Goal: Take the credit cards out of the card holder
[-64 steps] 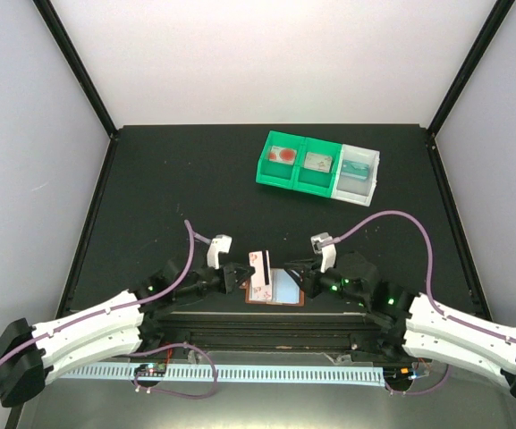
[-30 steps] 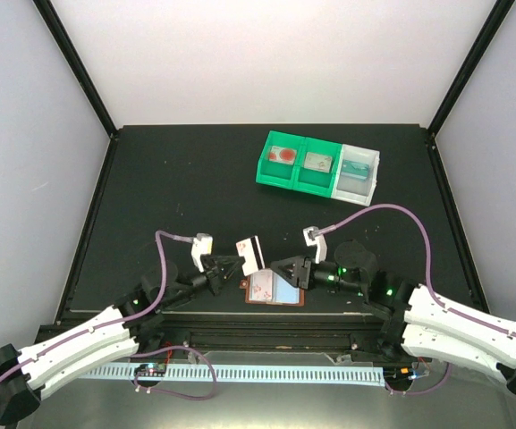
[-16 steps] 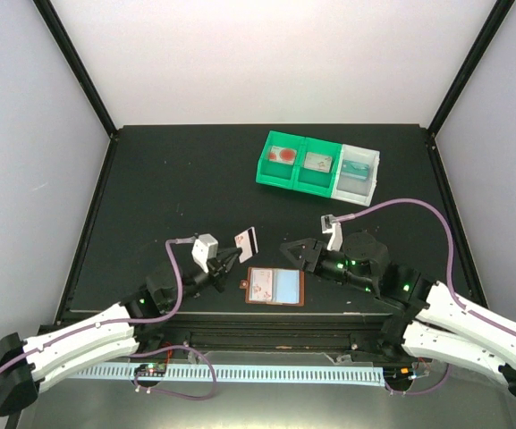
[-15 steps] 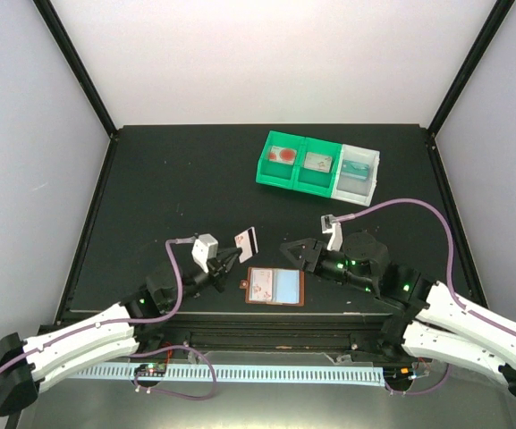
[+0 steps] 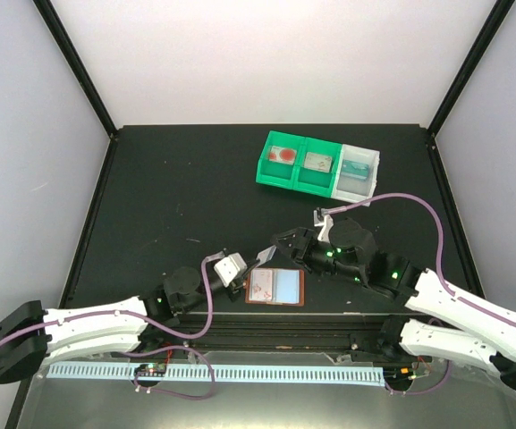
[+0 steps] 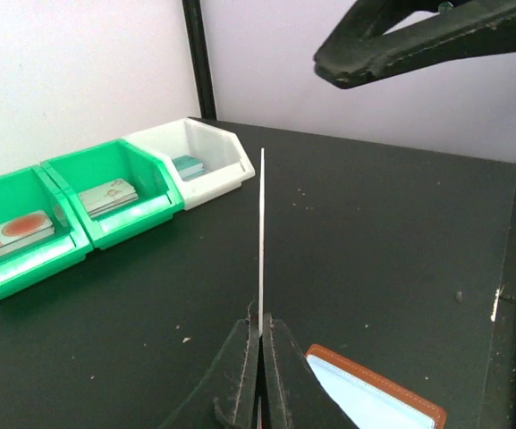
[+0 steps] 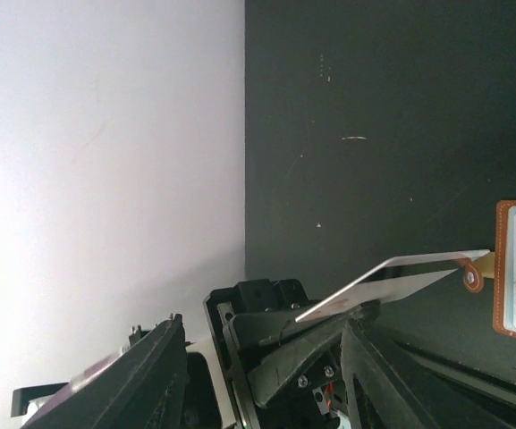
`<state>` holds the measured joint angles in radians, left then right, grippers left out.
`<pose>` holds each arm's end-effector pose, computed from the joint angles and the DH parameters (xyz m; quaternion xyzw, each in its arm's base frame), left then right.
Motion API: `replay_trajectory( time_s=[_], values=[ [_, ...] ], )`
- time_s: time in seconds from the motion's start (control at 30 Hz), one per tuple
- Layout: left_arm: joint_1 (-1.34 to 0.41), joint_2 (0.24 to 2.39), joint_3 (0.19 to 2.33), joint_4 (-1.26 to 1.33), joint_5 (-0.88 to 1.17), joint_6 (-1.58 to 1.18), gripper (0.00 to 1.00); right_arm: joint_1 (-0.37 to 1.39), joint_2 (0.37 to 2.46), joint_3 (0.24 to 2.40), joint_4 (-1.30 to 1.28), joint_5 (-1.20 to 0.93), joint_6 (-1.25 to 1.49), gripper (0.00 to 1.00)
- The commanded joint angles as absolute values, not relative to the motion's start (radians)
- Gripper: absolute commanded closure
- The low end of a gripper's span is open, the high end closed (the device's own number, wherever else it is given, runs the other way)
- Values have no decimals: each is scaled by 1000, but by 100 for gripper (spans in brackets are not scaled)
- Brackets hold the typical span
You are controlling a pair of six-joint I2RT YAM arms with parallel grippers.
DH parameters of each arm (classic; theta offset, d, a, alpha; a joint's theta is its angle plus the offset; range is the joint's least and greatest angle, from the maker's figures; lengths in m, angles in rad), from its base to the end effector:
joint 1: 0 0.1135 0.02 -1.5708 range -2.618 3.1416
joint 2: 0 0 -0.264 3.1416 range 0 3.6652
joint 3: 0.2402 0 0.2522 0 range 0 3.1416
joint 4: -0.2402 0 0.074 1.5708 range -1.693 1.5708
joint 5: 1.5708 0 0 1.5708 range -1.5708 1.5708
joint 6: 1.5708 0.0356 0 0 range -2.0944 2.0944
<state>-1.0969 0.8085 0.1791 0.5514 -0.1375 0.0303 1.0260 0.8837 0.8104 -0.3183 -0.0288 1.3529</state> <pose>0.0865 -0.1579 0.2002 0.3518 0.6440 -0.3009 0.6090 0.1041 0.1737 0.3177 0.1273 0.8213 0.5205 0.1958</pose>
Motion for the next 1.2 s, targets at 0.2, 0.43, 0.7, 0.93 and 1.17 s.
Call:
replay_trajectory(
  time_s=[0.2, 0.43, 0.7, 0.93, 1.17],
  values=[
    [-1166, 824, 271, 558, -261, 197, 98, 1026, 912, 850, -411, 0, 1438, 51],
    [-1187, 818, 288, 537, -270, 203, 98, 1025, 918, 816, -318, -14, 1445, 60],
    [-1199, 851, 307, 516, -268, 235, 98, 1026, 942, 825, -315, -45, 1452, 57],
    [-1220, 864, 295, 553, -301, 259, 98, 1026, 960, 788, -283, -64, 1490, 60],
    [-1238, 886, 301, 547, -322, 283, 98, 1025, 954, 773, -282, -25, 1453, 96]
  ],
)
